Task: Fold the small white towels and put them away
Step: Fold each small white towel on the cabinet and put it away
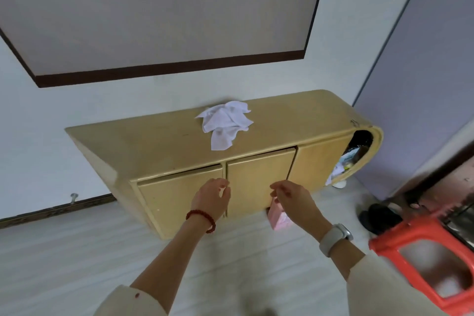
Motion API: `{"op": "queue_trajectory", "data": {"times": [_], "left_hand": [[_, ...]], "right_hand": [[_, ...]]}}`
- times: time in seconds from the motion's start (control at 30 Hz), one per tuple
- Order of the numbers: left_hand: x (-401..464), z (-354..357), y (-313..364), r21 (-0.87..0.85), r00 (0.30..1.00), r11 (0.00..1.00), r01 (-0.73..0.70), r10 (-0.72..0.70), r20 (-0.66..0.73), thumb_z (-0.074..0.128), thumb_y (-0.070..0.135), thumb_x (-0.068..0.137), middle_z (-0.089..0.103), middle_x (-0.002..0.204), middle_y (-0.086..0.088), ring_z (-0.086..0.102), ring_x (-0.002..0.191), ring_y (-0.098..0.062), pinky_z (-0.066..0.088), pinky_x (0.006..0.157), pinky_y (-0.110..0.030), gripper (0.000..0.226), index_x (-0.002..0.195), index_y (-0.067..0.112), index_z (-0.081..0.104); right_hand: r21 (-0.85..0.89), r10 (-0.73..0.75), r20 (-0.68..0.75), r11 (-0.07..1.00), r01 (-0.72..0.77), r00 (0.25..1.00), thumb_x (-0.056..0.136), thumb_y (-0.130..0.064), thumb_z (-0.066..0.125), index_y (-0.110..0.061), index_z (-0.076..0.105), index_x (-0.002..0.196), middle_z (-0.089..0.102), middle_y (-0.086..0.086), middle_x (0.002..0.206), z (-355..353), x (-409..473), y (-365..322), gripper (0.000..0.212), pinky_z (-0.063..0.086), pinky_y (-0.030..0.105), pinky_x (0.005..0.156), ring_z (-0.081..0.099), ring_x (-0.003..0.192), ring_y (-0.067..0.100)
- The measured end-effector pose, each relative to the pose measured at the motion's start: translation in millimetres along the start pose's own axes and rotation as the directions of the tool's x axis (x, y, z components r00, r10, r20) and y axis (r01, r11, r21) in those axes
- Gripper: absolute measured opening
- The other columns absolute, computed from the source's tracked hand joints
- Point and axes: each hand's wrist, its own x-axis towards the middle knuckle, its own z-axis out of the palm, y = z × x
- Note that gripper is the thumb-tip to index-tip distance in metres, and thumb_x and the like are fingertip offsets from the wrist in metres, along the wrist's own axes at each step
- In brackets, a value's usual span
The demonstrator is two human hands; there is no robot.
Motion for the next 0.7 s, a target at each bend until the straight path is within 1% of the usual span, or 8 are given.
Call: {"op": "queue_trajectory", "data": {"times": [0.03, 0.13, 0.27, 0.33, 0.43, 0.57, 0.63, 0.7], "left_hand": [[24.8, 10.2, -1.2, -0.002, 1.0, 1.0, 0.022, -0.022, 0.006, 0.048, 0.021, 0.092, 0.061, 0.114, -0.001, 0.057, 0.102, -0.017, 0.046, 0.091, -0.031, 0.026, 0.113, 0.015, 0.061], [95.1, 44.3, -7.9, -0.026, 0.993, 0.993, 0.119, -0.118, 0.022, 0.048, 0.02, 0.091, 0.06, 0.118, -0.004, 0.056, 0.107, -0.02, 0.044, 0.093, -0.031, 0.027, 0.115, 0.013, 0.06], [188.8, 88.8, -23.2, -0.041, 0.963, 0.963, 0.268, -0.268, 0.009, 0.047, 0.018, 0.091, 0.056, 0.122, -0.009, 0.053, 0.111, -0.024, 0.04, 0.094, -0.03, 0.03, 0.119, 0.011, 0.056], [233.5, 106.4, -29.2, -0.035, 0.938, 0.937, 0.347, -0.347, 0.013, 0.047, 0.017, 0.091, 0.051, 0.127, -0.009, 0.048, 0.116, -0.024, 0.038, 0.097, -0.031, 0.034, 0.124, 0.01, 0.052], [281.4, 126.5, -35.5, -0.005, 0.898, 0.898, 0.439, -0.439, -0.005, 0.047, 0.016, 0.091, 0.044, 0.135, -0.01, 0.038, 0.124, -0.026, 0.034, 0.099, -0.033, 0.042, 0.132, 0.01, 0.043], [323.3, 145.3, -54.0, 0.182, 0.842, 0.823, 0.538, -0.535, -0.07, 0.049, 0.024, 0.089, 0.031, 0.144, -0.002, 0.026, 0.13, -0.025, 0.031, 0.102, -0.037, 0.049, 0.136, 0.018, 0.035], [341.5, 148.7, -66.1, 0.219, 0.808, 0.778, 0.588, -0.579, -0.112, 0.048, 0.028, 0.088, 0.031, 0.143, 0.001, 0.025, 0.13, -0.023, 0.027, 0.101, -0.037, 0.045, 0.132, 0.022, 0.04], [358.4, 146.7, -74.7, 0.224, 0.81, 0.779, 0.586, -0.569, -0.141, 0.047, 0.027, 0.089, 0.041, 0.137, 0.002, 0.031, 0.126, -0.022, 0.026, 0.098, -0.036, 0.034, 0.122, 0.021, 0.052]], "right_hand": [[0.006, 0.008, 0.007, 1.0, -0.009, 1.0, 0.092, -0.003, 0.042, -0.005, 0.063, 0.106, 0.064, 0.002, 0.086, -0.7, 25.3, 5.8, 0.025, 0.045, 0.008, 0.065, 0.058, 0.074, 0.007], [-0.003, 0.018, 0.043, 1.0, -0.018, 0.999, 0.092, -0.004, 0.042, -0.006, 0.064, 0.104, 0.064, 0.001, 0.085, -0.4, 101.7, 24.5, 0.025, 0.048, 0.022, 0.077, 0.059, 0.078, 0.012], [-0.016, 0.025, 0.106, 1.0, -0.023, 0.994, 0.091, -0.004, 0.044, -0.008, 0.064, 0.102, 0.063, -0.001, 0.083, 5.1, 209.0, 56.2, 0.023, 0.047, 0.028, 0.08, 0.058, 0.078, 0.014], [-0.035, 0.043, 0.166, 0.999, -0.038, 0.985, 0.091, -0.005, 0.045, -0.006, 0.064, 0.104, 0.066, 0.003, 0.087, 8.1, 259.0, 70.4, 0.023, 0.048, 0.031, 0.084, 0.06, 0.083, 0.018], [-0.086, 0.056, 0.254, 0.996, -0.035, 0.966, 0.091, -0.007, 0.046, -0.006, 0.064, 0.103, 0.068, 0.008, 0.097, 14.5, 316.9, 83.9, 0.022, 0.045, 0.032, 0.085, 0.061, 0.091, 0.023], [-0.108, 0.076, 0.35, 0.993, -0.041, 0.934, 0.092, -0.007, 0.043, -0.007, 0.063, 0.106, 0.067, 0.006, 0.099, 26.6, 367.1, 94.4, 0.024, 0.044, 0.026, 0.083, 0.06, 0.091, 0.018], [-0.124, 0.072, 0.393, 0.992, -0.025, 0.917, 0.093, -0.008, 0.043, -0.008, 0.062, 0.107, 0.067, 0.005, 0.098, 31.6, 384.5, 98.3, 0.024, 0.045, 0.025, 0.083, 0.06, 0.09, 0.017], [-0.127, 0.058, 0.401, 0.992, -0.007, 0.914, 0.092, -0.008, 0.044, -0.008, 0.062, 0.107, 0.067, 0.005, 0.098, 35.1, 400.8, 99.3, 0.023, 0.046, 0.029, 0.085, 0.061, 0.09, 0.02]]}}
